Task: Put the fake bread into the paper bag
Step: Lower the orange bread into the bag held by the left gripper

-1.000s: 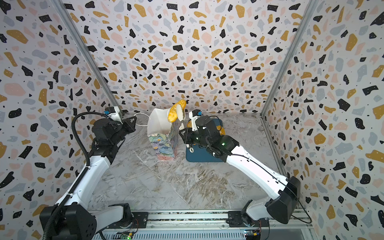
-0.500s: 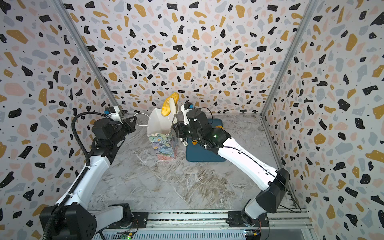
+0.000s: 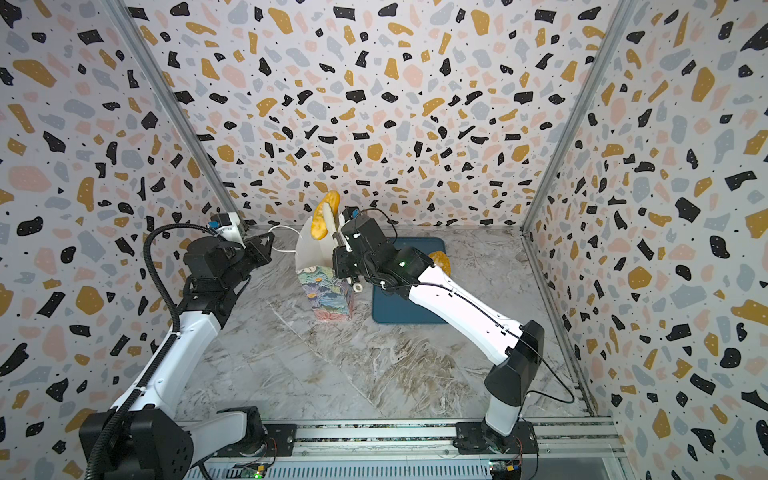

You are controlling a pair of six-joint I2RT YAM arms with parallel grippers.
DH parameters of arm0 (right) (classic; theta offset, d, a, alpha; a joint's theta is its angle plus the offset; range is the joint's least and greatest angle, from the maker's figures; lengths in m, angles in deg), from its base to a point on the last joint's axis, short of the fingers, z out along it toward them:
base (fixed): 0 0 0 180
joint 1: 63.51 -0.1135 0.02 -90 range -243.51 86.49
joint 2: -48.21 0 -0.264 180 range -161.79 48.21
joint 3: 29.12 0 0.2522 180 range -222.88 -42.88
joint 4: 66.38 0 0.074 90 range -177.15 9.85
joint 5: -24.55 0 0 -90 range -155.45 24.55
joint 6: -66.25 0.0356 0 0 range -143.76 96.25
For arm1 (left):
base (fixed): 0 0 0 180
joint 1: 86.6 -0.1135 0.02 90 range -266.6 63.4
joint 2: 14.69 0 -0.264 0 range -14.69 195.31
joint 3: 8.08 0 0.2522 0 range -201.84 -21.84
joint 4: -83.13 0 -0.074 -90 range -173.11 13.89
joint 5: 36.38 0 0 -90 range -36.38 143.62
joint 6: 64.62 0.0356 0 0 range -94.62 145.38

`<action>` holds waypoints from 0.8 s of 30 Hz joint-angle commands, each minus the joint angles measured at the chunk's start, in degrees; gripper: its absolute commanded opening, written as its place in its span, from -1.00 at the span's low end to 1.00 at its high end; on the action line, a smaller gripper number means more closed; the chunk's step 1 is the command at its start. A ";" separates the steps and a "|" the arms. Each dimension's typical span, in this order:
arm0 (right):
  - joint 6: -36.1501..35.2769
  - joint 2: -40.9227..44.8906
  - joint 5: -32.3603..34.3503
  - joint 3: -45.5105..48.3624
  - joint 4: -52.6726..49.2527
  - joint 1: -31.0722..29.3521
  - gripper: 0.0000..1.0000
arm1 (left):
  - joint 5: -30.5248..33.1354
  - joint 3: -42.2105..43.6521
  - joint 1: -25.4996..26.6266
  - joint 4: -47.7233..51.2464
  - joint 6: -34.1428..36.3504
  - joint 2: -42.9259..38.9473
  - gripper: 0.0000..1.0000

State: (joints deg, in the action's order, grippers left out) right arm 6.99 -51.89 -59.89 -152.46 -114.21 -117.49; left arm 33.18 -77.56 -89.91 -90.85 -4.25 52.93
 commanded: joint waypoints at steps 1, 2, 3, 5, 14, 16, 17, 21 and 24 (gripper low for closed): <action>-2.46 -0.54 4.54 -5.25 -4.65 -1.11 -0.49 | -0.29 0.53 0.15 -2.62 -0.17 -1.08 -1.00; -2.64 -1.04 4.86 -5.98 -5.39 -1.29 -0.48 | -0.29 0.57 0.15 -2.63 -0.17 -1.08 -1.00; -2.87 -1.68 5.31 -6.76 -6.11 -1.63 -0.46 | -0.26 0.53 0.15 -2.62 -0.18 -1.08 -1.00; -3.21 -2.55 5.71 -7.84 -6.99 -1.99 -0.45 | -0.23 0.58 0.15 -2.62 -0.17 -1.08 -1.00; -3.80 -4.69 9.43 -9.78 -10.31 -2.77 -0.37 | -0.38 0.55 0.15 -2.48 -0.18 -1.16 -1.00; -3.76 -4.92 10.05 -9.73 -10.77 -2.80 -0.36 | -0.21 0.53 0.15 -2.51 -0.17 -1.17 -1.00; -3.70 -5.00 10.26 -9.78 -10.94 -2.75 -0.35 | -0.29 0.45 0.15 -2.47 -0.16 -1.14 -1.00; -3.57 -5.22 10.17 -9.64 -11.36 -2.85 -0.22 | -0.33 0.44 0.15 -2.45 -0.16 -1.16 -1.00; -3.42 -5.29 9.74 -9.61 -11.22 -2.85 -0.12 | -0.29 0.44 0.16 -2.37 -0.17 -1.17 -1.00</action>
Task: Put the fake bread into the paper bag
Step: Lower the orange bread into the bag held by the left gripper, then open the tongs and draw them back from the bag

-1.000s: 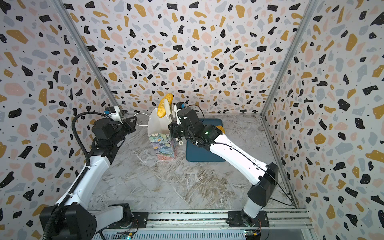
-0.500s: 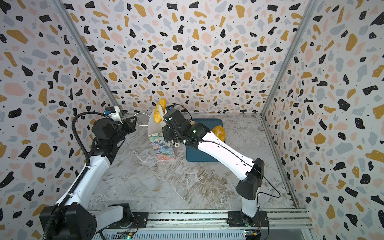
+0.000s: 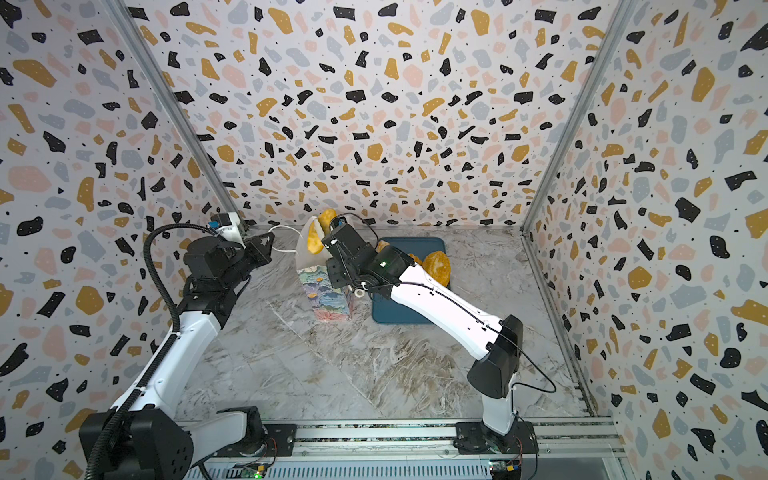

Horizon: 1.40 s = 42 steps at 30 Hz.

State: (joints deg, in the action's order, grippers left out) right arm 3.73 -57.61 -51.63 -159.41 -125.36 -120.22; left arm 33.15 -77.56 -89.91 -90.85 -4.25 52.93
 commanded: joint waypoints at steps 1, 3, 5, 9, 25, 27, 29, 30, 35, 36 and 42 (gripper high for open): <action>-0.09 0.46 1.38 -2.72 -0.05 -0.15 -0.10 | -0.22 0.44 0.15 -2.36 -0.17 -1.13 -1.00; -0.15 0.53 1.14 -2.67 0.16 -0.12 -0.08 | -0.12 0.44 0.15 -2.36 -0.09 -1.17 -1.00; -0.02 0.77 1.03 -2.62 0.35 -0.15 -0.07 | -0.18 0.44 0.15 -2.36 -0.05 -1.17 -1.00; 0.06 1.36 0.52 -2.56 0.86 -0.08 -0.06 | -0.19 0.44 0.15 -2.36 -0.07 -1.17 -1.00; 3.22 2.96 -3.58 -0.17 0.69 3.14 -0.06 | -0.19 0.44 0.15 -2.28 -0.08 -1.16 -1.00; 3.60 3.64 -5.12 2.21 1.84 4.31 -0.07 | -0.16 0.43 0.15 -2.29 -0.08 -1.15 -1.00; 3.97 4.20 -5.21 3.98 2.53 5.12 -0.07 | -0.10 0.44 0.15 -2.36 -0.09 -1.19 -1.00; 4.07 4.54 -5.51 4.75 2.97 5.48 -0.07 | -0.10 0.44 0.16 -2.28 -0.05 -1.23 -1.00; 3.40 4.58 -7.07 5.83 4.45 6.17 -0.10 | -0.10 0.44 0.15 -2.36 -0.05 -1.20 -1.00; 3.18 4.43 -7.79 5.68 4.83 6.10 -0.11 | -0.10 0.44 0.15 -2.36 -0.02 -1.21 -1.00; 2.58 3.26 -9.24 4.24 5.38 4.82 -0.16 | 0.15 0.44 0.19 -2.18 0.17 -1.43 -1.00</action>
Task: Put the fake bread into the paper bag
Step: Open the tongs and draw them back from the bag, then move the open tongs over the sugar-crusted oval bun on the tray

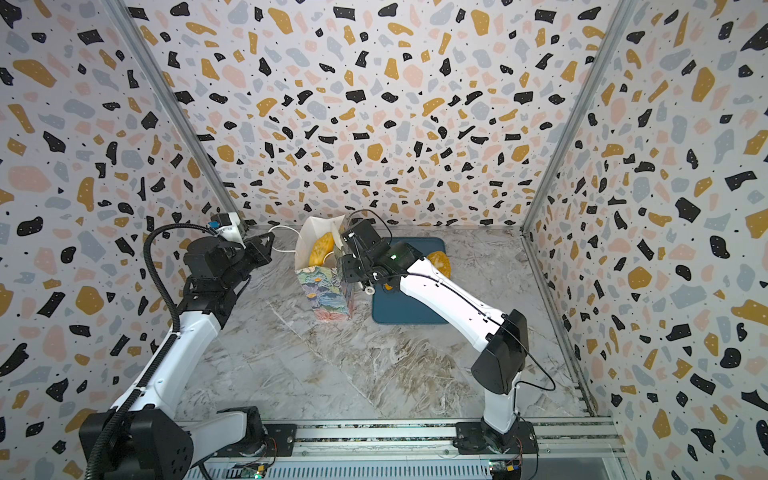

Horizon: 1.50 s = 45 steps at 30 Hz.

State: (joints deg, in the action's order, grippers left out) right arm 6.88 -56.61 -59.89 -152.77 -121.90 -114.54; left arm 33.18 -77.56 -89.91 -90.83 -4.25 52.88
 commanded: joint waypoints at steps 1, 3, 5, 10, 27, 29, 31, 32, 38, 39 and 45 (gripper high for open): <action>-0.54 2.25 -0.76 -2.47 2.03 -1.08 -0.16 | 0.12 0.44 0.15 -2.16 0.18 -1.39 -1.00; -0.57 2.61 -0.72 -2.52 2.21 -1.35 -0.16 | 0.20 0.44 0.17 -2.20 0.17 -1.39 -1.00; -0.57 3.40 -0.74 -2.44 2.54 -1.31 -0.16 | 0.06 0.44 0.16 -2.16 0.14 -1.30 -1.00; -0.35 5.79 -0.69 -1.94 2.95 -1.31 -0.16 | 0.13 0.44 0.16 -2.15 0.12 -1.28 -1.00; 3.70 24.69 3.61 20.03 7.78 2.80 -0.17 | 0.29 0.53 0.15 -2.27 0.40 -1.48 -1.00; 4.06 26.95 3.79 22.60 8.13 3.45 -0.17 | 0.19 0.53 0.15 -2.32 0.36 -1.48 -1.00; 4.22 28.82 4.48 25.12 8.42 4.17 -0.16 | 0.13 0.53 0.15 -2.45 0.16 -1.48 -1.00; 4.38 29.55 4.55 26.37 8.52 4.61 -0.16 | 0.04 0.53 0.15 -2.44 0.18 -1.48 -1.00; 4.55 33.03 2.36 34.16 10.23 8.75 -0.17 | -0.18 0.62 0.15 -2.66 -0.08 -1.61 -1.00; 4.49 33.38 2.25 35.16 10.42 9.23 -0.16 | -0.27 0.62 0.15 -2.73 -0.21 -1.64 -1.00; 3.93 34.79 2.73 40.50 12.17 11.45 -0.17 | 0.59 0.90 0.15 -2.57 0.27 -2.36 -1.00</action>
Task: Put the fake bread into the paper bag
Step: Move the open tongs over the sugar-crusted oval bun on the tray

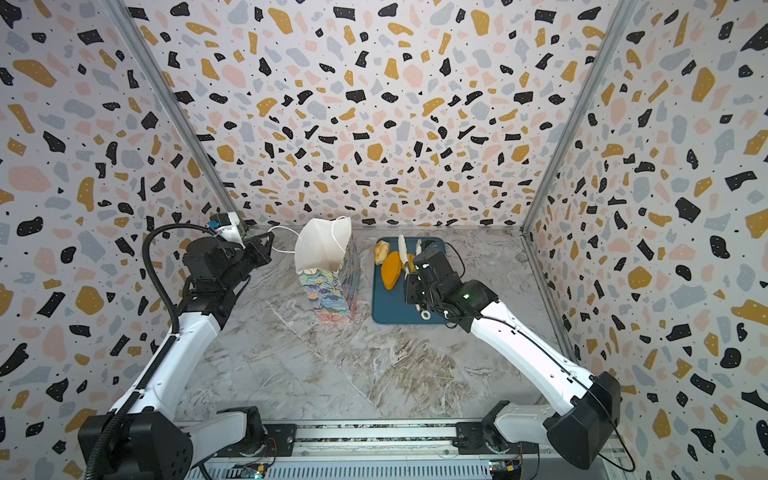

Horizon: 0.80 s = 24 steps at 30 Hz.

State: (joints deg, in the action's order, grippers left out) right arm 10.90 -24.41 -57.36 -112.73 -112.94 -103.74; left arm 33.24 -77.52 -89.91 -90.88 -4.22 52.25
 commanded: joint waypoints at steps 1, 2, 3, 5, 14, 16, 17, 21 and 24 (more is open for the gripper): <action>-0.26 2.74 0.42 1.43 3.95 0.92 -0.16 | 0.44 0.60 0.18 -2.34 0.33 -1.58 -1.00; -0.43 2.83 0.50 2.38 4.75 1.19 -0.16 | 0.37 0.34 0.15 -2.14 0.38 -1.55 -1.00; -0.52 2.88 0.51 3.15 5.51 1.54 -0.16 | 0.09 0.38 0.15 -2.23 0.27 -1.59 -1.00; -1.04 2.60 0.21 4.14 6.60 2.09 -0.16 | 0.34 0.48 0.15 -2.27 0.46 -1.62 -1.00; -2.48 2.04 -2.39 7.97 8.01 6.20 -0.15 | 0.79 0.49 0.15 -1.94 0.90 -1.34 -1.00; -2.94 2.00 -2.37 8.71 7.84 6.97 -0.14 | 1.13 0.57 0.15 -1.83 1.00 -1.24 -1.00; -3.20 2.04 -2.42 8.91 7.99 7.22 -0.14 | 0.97 0.45 0.15 -1.66 0.99 -1.19 -1.00; -4.69 2.65 -2.13 9.93 8.09 8.52 -0.09 | 1.05 0.55 0.15 -1.86 0.95 -1.55 -1.00; -5.66 2.46 -2.12 10.97 7.88 10.15 -0.07 | 0.53 0.56 0.15 -2.07 0.61 -1.23 -1.00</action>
State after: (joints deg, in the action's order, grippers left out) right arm 7.23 -23.93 -59.65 -102.19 -106.67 -94.74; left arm 33.66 -77.47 -89.91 -90.74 -4.00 51.88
